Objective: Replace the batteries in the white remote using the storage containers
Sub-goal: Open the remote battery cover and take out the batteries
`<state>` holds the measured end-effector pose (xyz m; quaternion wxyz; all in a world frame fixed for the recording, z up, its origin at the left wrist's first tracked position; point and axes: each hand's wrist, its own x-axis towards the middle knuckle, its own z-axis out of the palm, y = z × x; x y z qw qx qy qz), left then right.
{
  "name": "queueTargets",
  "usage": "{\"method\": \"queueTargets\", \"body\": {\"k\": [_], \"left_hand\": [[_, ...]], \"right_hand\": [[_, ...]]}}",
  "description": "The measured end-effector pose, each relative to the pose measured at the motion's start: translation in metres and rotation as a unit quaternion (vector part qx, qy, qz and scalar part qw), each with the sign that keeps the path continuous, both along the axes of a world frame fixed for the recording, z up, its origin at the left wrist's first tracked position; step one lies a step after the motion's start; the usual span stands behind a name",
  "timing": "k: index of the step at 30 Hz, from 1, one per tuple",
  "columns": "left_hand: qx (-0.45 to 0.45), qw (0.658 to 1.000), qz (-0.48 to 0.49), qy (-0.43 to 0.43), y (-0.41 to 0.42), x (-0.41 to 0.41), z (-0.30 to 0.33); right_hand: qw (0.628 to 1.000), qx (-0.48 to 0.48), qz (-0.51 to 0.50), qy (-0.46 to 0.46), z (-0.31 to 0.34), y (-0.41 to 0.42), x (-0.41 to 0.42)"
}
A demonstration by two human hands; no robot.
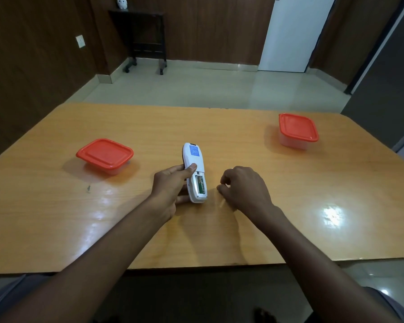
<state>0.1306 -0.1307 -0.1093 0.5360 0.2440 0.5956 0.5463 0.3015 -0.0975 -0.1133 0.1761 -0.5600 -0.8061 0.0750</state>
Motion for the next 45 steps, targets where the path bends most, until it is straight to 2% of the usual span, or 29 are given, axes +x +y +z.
{"method": "queueTargets", "body": {"k": [3,8,13,17,20,23,26,29,31,33,39,45], "left_hand": [[0.004,1.000,-0.004,0.002,0.000,-0.001,0.000],[0.022,1.000,-0.015,0.002,0.000,0.002,0.000],[0.035,0.996,0.001,-0.078,0.002,0.003,0.003],[0.056,0.990,0.025,-0.130,0.004,-0.001,0.002],[0.077,0.982,0.034,-0.169,0.003,-0.002,0.003],[0.087,0.977,0.037,-0.189,0.002,-0.003,0.003],[0.068,0.978,0.020,-0.198,0.002,-0.006,0.007],[0.035,0.985,-0.019,-0.170,0.001,-0.007,0.009],[0.014,0.988,-0.052,-0.146,-0.001,-0.005,0.008],[0.002,0.989,-0.085,-0.120,-0.003,-0.004,0.006],[0.048,0.985,-0.165,0.015,-0.005,-0.003,0.004],[0.100,0.982,-0.153,0.038,-0.009,0.004,0.000]], "right_hand": [[0.997,0.043,0.035,0.056,0.007,-0.004,-0.004],[0.989,0.030,0.091,0.114,0.005,-0.010,-0.010],[0.980,-0.078,0.021,0.180,0.005,-0.007,-0.009],[0.939,-0.169,-0.023,0.299,0.015,-0.008,-0.008],[0.891,-0.228,-0.064,0.387,0.022,-0.008,-0.007],[0.854,-0.273,-0.073,0.437,0.022,-0.006,-0.007],[0.855,-0.221,-0.099,0.459,0.017,-0.002,-0.007],[0.857,-0.151,-0.135,0.473,0.016,0.002,-0.002],[0.857,-0.121,-0.135,0.483,0.017,0.005,0.002],[0.872,-0.090,-0.115,0.467,0.019,0.004,0.005],[0.922,0.002,-0.040,0.386,0.017,-0.001,0.000],[0.933,0.075,-0.023,0.353,0.016,-0.004,-0.005]]}}
